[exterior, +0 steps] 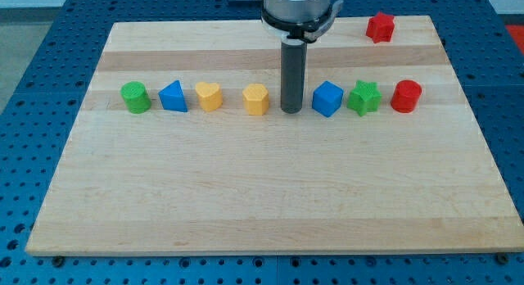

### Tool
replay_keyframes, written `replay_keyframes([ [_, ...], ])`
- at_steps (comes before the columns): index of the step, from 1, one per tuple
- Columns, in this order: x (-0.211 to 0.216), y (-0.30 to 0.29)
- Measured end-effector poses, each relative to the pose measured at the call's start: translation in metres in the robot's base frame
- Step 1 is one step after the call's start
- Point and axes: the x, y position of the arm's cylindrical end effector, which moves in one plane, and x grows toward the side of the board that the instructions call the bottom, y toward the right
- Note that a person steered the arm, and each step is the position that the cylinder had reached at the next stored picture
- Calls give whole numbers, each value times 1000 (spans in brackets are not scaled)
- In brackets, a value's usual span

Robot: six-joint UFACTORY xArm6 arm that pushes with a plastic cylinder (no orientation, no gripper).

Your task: Move yellow hexagon a bit left

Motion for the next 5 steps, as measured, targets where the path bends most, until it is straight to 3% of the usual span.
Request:
replay_keyframes([
  [5, 0, -22],
])
